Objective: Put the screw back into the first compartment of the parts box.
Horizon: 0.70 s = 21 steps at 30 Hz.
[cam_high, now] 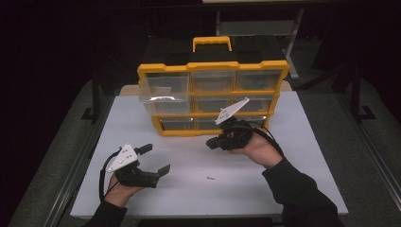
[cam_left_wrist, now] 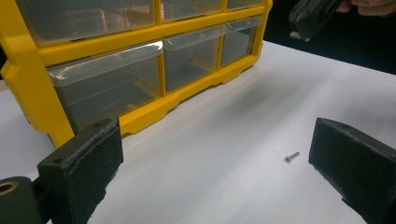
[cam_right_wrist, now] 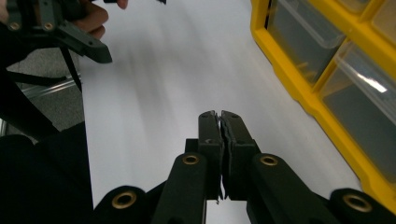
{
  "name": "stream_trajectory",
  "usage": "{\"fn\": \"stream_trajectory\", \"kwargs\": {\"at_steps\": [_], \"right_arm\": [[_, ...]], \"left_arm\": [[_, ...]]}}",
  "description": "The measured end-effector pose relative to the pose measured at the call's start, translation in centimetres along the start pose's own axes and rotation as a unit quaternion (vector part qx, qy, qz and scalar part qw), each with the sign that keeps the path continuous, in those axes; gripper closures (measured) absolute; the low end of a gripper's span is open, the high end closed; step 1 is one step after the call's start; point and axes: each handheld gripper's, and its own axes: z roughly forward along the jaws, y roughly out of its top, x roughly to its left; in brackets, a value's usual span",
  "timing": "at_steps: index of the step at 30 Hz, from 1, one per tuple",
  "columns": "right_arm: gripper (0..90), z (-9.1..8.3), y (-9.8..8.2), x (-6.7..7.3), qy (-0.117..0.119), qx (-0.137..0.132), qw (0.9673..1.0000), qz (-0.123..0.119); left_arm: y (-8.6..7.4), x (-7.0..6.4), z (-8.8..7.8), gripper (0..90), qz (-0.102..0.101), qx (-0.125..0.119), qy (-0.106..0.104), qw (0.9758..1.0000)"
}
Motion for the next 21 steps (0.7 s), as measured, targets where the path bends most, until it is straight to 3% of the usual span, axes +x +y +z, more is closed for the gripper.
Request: {"fn": "stream_trajectory", "kwargs": {"at_steps": [21], "right_arm": [[87.0, -2.3, 2.8, -0.1, -0.002, -0.016, 0.9996, -0.021]], "left_arm": [[0.0, 0.0, 0.0, 2.4, 0.003, -0.001, 0.000, 1.0000]]}}
